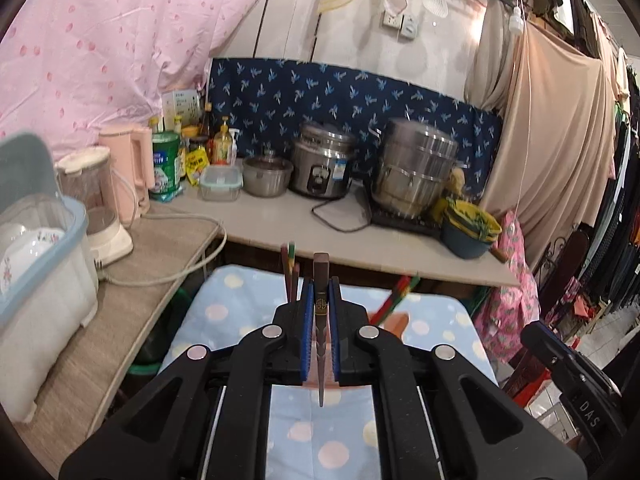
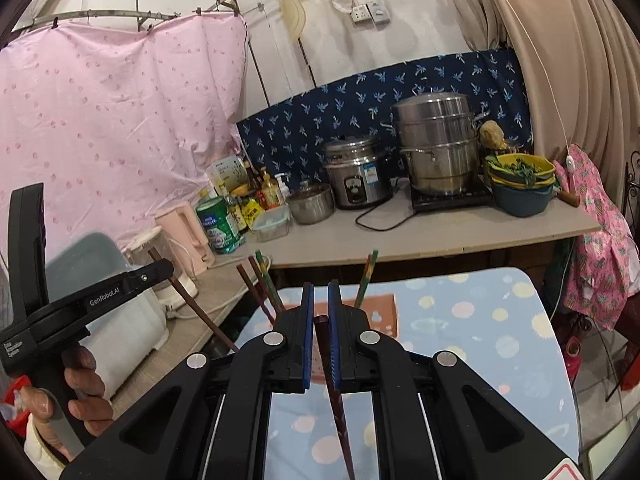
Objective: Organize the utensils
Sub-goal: 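Lift both chopsticks with both tools and lower them into the pink holder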
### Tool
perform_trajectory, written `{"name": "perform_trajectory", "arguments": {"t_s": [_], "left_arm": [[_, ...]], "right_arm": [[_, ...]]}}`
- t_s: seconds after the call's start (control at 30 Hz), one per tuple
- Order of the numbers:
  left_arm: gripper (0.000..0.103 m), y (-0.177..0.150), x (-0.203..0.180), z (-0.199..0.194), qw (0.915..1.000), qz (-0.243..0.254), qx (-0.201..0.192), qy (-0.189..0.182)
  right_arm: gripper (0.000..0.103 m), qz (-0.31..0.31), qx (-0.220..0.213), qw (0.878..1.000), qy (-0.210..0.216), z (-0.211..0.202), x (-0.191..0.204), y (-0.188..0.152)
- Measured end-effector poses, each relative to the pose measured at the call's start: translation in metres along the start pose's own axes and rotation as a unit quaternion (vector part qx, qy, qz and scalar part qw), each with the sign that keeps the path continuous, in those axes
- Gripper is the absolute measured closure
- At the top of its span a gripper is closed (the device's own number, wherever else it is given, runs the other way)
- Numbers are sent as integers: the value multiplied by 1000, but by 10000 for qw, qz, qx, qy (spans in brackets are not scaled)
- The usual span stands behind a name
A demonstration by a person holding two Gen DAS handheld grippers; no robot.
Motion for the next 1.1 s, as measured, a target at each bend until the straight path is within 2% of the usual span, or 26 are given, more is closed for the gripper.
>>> {"name": "perform_trajectory", "arguments": {"t_s": [0.17, 0.37, 0.5, 0.73, 1.1], "left_arm": [[96, 42, -7, 10, 9996, -45, -271, 79], [96, 73, -15, 33, 9989, -31, -445, 174], [96, 73, -15, 55, 9991, -17, -352, 224], [96, 55, -12, 85, 9995, 22, -91, 286], [96, 50, -8, 90, 9995, 0, -4, 300]], "right_arm": [[96, -60, -357, 9993, 76, 16, 1, 50], [96, -39, -701, 9973, 211, 44, 3, 94], [96, 37, -667, 9975, 248, 72, 0, 103], [96, 69, -392, 9989, 245, 110, -4, 92], [96, 20, -554, 9979, 326, 109, 2, 112]]}}
Point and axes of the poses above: each gripper's, at about its wrist camera, not at the fingertips, and z roughly the way its jaws point, x to its left, y to its top, the point moved 6 cm from there along z, roughly the way its jaws point, and after that the axes turned 9 degrees about y, right-handed, at the moved point
